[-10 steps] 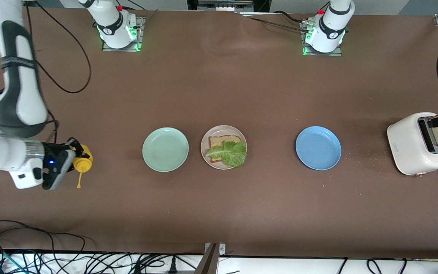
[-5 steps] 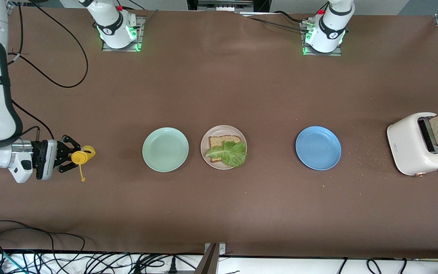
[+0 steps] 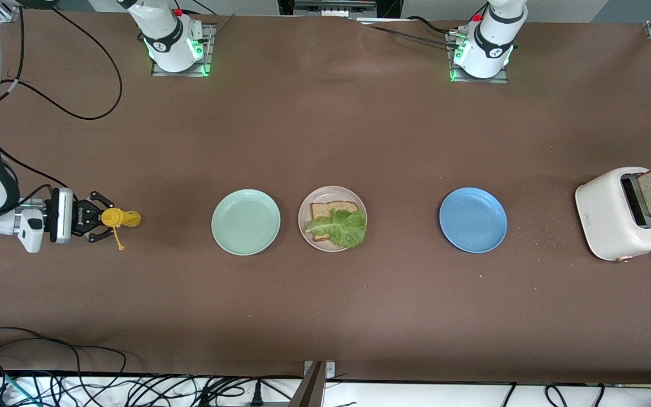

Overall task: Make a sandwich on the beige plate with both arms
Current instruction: 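Open the right gripper while the left gripper grasps the toaster bread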

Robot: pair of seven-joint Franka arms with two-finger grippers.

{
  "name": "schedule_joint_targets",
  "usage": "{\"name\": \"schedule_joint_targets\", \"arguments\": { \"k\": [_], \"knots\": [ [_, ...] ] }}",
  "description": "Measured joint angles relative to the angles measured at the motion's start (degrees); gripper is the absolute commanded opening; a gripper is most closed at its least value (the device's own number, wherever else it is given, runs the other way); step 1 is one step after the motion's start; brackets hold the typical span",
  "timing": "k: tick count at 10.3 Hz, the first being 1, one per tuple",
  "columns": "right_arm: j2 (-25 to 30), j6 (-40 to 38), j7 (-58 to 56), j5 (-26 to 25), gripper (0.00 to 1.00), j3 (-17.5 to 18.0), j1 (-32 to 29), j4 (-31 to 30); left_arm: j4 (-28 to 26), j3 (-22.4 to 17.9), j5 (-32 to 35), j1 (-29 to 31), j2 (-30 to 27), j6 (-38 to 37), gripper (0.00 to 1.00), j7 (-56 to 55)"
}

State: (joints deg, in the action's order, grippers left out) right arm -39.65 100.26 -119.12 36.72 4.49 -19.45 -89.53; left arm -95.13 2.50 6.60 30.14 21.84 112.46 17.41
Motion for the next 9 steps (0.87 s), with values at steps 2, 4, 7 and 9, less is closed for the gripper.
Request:
{"name": "schedule_joint_targets", "arguments": {
  "k": [2,4,7,9],
  "knots": [
    [-1.1,0.8,-4.61,1.6,0.0,0.0,-0.47,-1.37,-2.32,0.1,0.0,-0.11,-1.37,0.97,0.41,-0.2],
    [-2.24,1.82,-6.74,1.98,0.0,0.0,-0.7,-1.56,-4.29,0.09,0.0,-0.1,-2.42,1.65,0.0,-0.2],
    [-2.6,2.62,-7.23,2.07,0.19,0.05,-0.71,-1.56,-4.91,0.0,0.0,-0.01,-3.16,1.94,0.0,-0.15],
    [-2.63,3.02,-7.28,2.09,0.41,0.26,-0.7,-1.57,-4.84,0.23,0.0,-0.02,-3.98,2.04,0.0,-0.05]
  ]
}}
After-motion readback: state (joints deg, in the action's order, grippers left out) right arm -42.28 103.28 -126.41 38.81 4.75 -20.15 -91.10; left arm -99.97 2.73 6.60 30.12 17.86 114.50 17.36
